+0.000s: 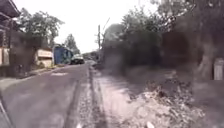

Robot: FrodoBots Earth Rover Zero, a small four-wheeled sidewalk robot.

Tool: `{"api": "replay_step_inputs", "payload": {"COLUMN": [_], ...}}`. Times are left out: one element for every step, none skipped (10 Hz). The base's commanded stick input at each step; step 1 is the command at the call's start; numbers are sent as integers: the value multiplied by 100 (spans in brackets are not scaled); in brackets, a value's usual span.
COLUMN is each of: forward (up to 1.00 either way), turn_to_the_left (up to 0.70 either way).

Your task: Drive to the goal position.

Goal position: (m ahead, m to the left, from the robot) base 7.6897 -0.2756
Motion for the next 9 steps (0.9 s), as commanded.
{"api": "replay_step_inputs", "payload": {"forward": [100, 100, 100, 100, 100, 100, 100, 100, 100], "turn_to_the_left": [40, 33, 4, 0, 0, 0, 0, 0, 0]}}
